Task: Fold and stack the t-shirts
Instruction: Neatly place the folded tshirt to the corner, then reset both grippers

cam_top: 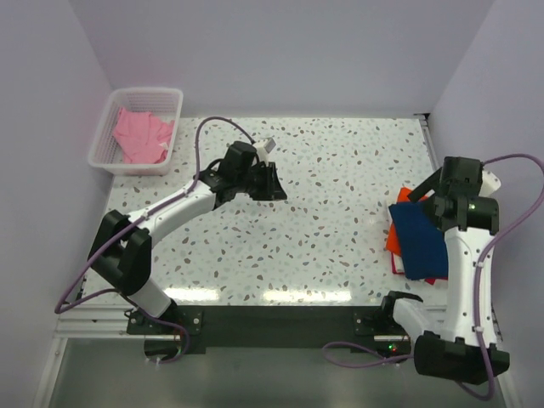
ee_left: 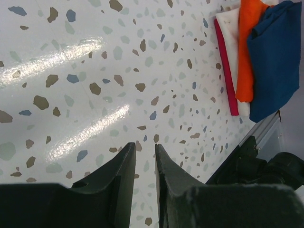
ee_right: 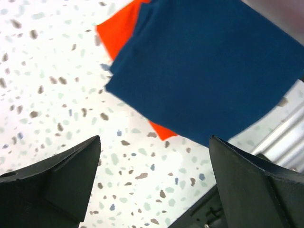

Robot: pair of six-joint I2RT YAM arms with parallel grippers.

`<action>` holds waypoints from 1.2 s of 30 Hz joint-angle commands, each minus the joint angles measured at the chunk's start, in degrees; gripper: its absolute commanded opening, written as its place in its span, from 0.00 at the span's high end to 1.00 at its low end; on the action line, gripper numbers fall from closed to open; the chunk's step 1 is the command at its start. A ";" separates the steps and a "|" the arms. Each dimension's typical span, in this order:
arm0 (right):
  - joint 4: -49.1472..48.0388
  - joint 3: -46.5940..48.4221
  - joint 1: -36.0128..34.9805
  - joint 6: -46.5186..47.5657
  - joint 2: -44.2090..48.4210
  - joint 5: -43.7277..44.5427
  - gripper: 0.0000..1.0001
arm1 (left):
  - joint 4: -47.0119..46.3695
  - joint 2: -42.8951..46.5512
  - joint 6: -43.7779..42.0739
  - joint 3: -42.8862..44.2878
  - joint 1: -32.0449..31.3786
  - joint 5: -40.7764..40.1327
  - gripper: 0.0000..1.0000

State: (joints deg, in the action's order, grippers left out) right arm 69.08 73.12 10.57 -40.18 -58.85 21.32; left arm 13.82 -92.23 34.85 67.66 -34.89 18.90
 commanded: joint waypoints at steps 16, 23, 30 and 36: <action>-27.76 -8.17 -38.23 2.48 -8.11 -4.28 0.01 | 4.63 24.27 -6.81 -11.65 5.36 -14.04 0.64; -35.40 -9.40 -52.56 3.97 -11.81 -1.81 0.02 | 9.72 35.96 -9.19 -18.70 5.80 -22.49 0.60; -39.28 -13.79 -53.72 5.20 -9.62 0.47 0.01 | 10.43 40.81 -10.32 -22.13 5.80 -24.34 0.60; -38.58 -13.19 -53.72 5.64 -9.70 2.23 0.01 | 9.47 41.16 -11.65 -23.01 5.80 -24.17 0.59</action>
